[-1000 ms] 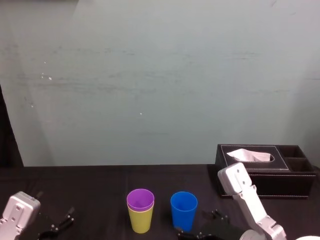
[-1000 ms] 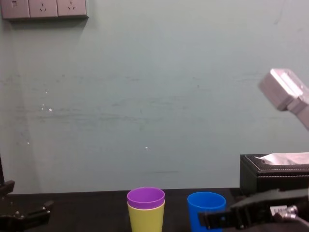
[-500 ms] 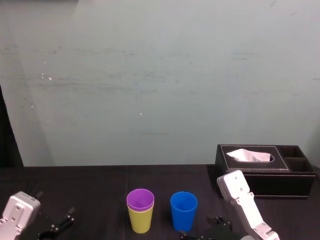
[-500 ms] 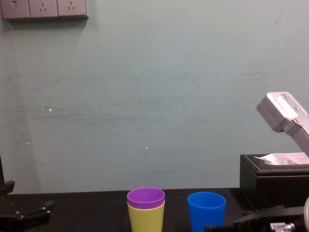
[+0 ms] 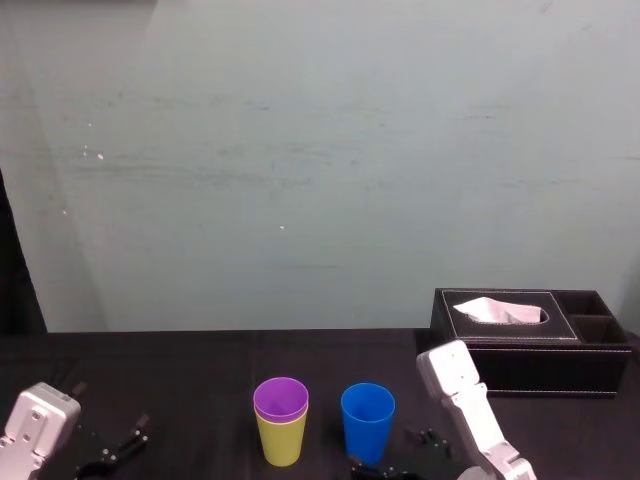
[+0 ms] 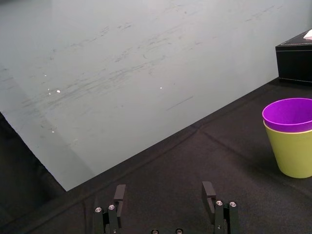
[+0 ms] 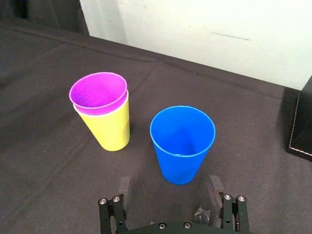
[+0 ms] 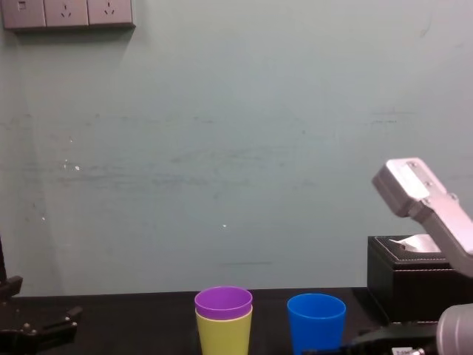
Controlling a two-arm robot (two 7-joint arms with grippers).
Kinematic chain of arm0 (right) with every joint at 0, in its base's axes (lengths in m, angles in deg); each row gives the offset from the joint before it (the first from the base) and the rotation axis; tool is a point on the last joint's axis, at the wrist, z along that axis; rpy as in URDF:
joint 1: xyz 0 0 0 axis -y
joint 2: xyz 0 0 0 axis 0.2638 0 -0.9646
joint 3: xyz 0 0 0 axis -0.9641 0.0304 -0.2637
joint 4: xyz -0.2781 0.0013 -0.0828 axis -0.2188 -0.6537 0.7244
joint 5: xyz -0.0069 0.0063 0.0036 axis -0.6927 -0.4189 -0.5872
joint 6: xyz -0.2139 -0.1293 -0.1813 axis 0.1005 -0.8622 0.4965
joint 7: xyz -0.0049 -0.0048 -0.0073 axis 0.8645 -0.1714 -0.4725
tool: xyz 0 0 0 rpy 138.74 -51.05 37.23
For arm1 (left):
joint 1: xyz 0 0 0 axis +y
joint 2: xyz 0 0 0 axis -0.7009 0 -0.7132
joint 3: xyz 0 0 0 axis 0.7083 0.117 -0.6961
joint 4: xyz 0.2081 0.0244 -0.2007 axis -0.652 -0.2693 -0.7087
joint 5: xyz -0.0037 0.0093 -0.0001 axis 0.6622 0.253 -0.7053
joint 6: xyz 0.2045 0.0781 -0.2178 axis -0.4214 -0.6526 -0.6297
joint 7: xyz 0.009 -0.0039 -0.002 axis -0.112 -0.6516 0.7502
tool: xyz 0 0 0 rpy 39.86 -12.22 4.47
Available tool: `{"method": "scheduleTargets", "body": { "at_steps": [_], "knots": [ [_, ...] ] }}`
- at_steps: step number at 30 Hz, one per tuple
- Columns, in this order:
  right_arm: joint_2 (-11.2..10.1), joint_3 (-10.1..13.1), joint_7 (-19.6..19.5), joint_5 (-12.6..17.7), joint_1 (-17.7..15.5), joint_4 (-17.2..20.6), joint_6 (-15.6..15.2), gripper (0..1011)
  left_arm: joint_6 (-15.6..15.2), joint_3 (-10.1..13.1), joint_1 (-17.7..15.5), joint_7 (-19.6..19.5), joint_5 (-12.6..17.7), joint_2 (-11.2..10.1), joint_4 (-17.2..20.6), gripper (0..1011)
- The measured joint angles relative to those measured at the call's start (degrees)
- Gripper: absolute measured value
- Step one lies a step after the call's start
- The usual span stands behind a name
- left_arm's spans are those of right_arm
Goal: Stack the three plastic cups sequentially using one hand.
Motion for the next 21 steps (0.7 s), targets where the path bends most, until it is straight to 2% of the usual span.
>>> {"method": "scheduleTargets", "body": {
  "at_steps": [21],
  "knots": [
    [4.1,0.1,0.1,-3.7,3.5,-8.0,3.4,1002,0.0,0.0,0.0,0.0,0.0,0.0,0.0,1000]
  ]
}}
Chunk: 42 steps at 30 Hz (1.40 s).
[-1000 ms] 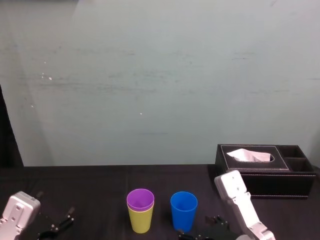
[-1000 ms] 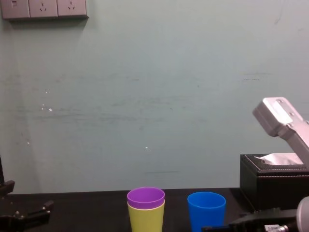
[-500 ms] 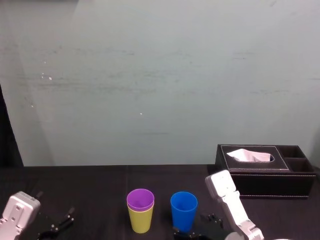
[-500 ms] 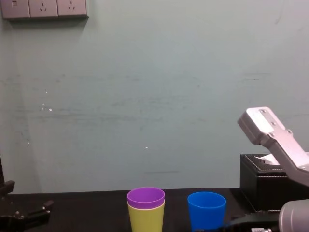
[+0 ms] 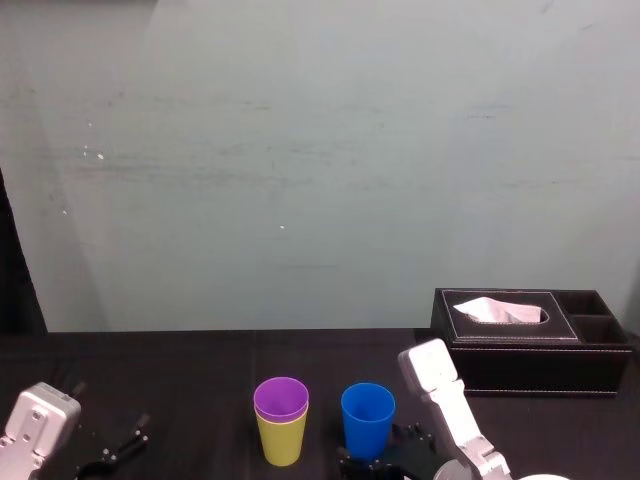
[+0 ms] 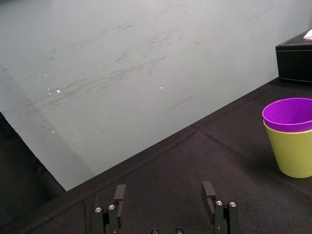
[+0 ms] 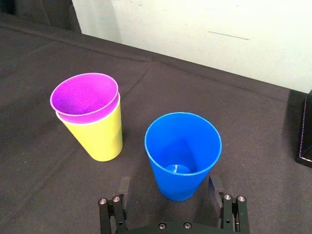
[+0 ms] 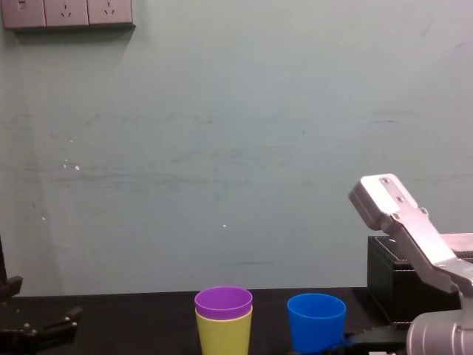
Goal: Stack the three plastic cups sequentially using one hand.
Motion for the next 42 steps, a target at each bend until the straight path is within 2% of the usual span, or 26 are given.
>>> {"method": "scheduleTargets", "body": {
  "at_steps": [9,20,42],
  "knots": [
    [1.5,0.5,0.0,-1.4,1.3,-3.0,1.9,1002,0.0,0.0,0.0,0.0,0.0,0.0,0.0,1000],
    [2.8,0.7,0.0,-2.8,2.7,-4.8,3.1,1002,0.0,0.0,0.0,0.0,0.0,0.0,0.0,1000],
    [4.1,1.9,0.1,-4.4,4.1,-8.5,2.6,1002,0.0,0.0,0.0,0.0,0.0,0.0,0.0,1000]
  ]
}}
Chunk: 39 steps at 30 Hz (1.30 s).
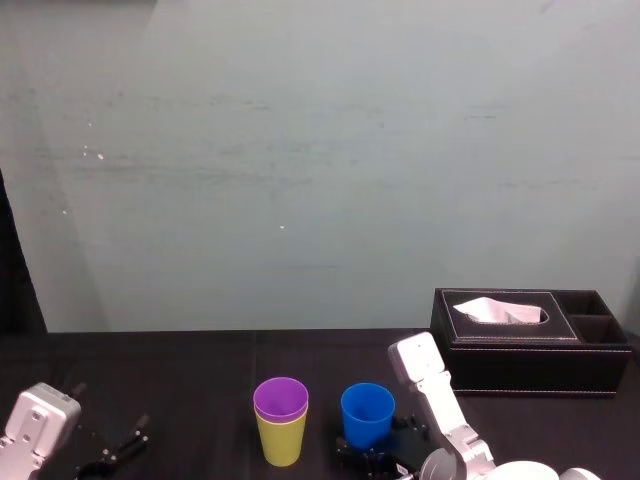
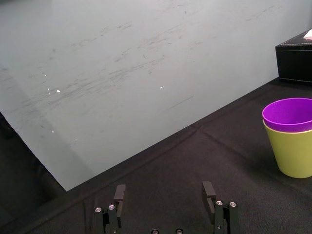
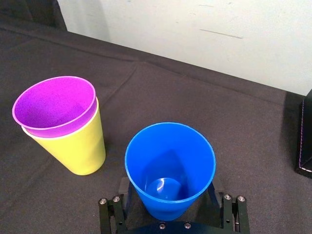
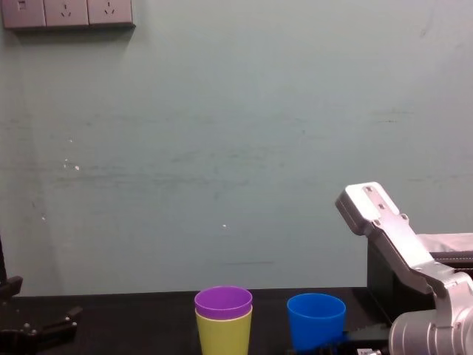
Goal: Stack the three plastic cups sequentially using one hand.
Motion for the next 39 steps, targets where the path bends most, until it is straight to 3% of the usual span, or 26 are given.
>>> {"method": "scheduleTargets", "body": {
  "at_steps": [29,39],
  "knots": [
    [0.6,0.2,0.0,-1.0,0.2,-0.8,1.4,1002,0.0,0.0,0.0,0.0,0.0,0.0,0.0,1000],
    [0.5,0.2,0.0,-0.9,0.2,-0.8,1.3,763,0.0,0.0,0.0,0.0,0.0,0.0,0.0,1000]
  ]
}}
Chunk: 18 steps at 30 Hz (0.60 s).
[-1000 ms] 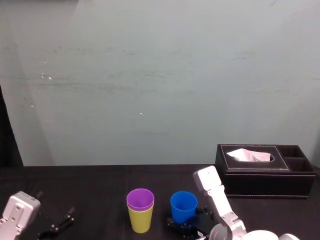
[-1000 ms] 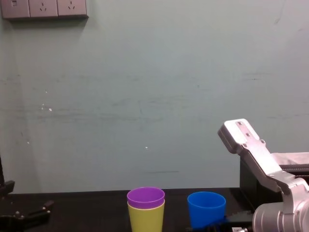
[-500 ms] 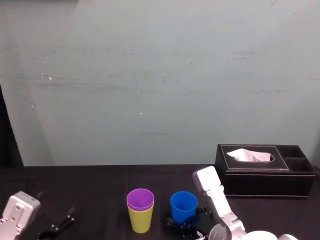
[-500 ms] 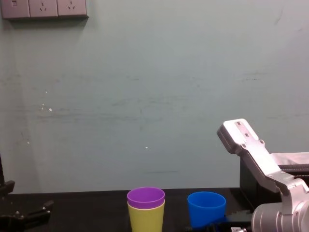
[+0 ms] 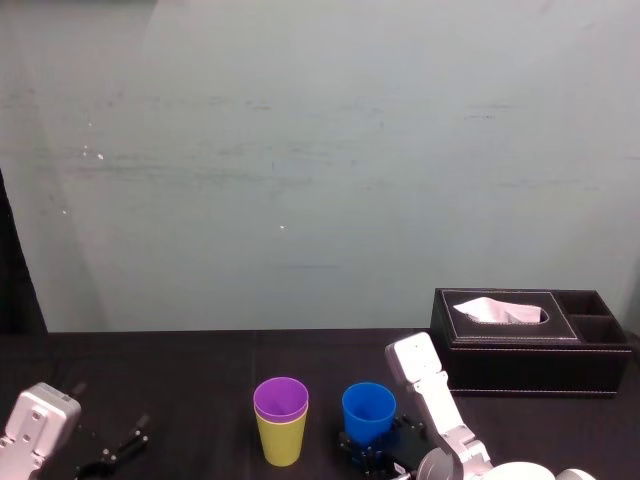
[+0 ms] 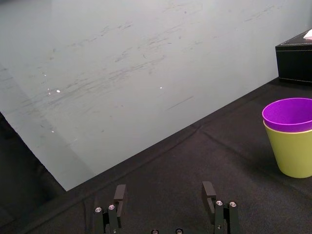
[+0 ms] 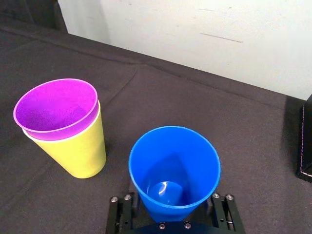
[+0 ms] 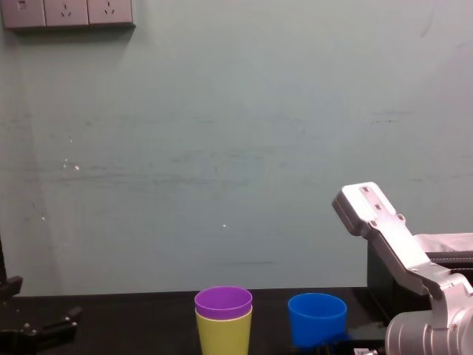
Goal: Stack the three plastic cups sequentially using one hand.
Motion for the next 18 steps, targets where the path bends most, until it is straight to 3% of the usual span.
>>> {"method": "scheduleTargets", "body": {
  "at_steps": [3,18],
  "knots": [
    [0.0,0.0,0.0,0.0,0.0,0.0,0.0,699,0.0,0.0,0.0,0.0,0.0,0.0,0.0,1000],
    [0.0,0.0,0.0,0.1,0.0,0.0,0.0,690,0.0,0.0,0.0,0.0,0.0,0.0,0.0,1000]
  ]
}}
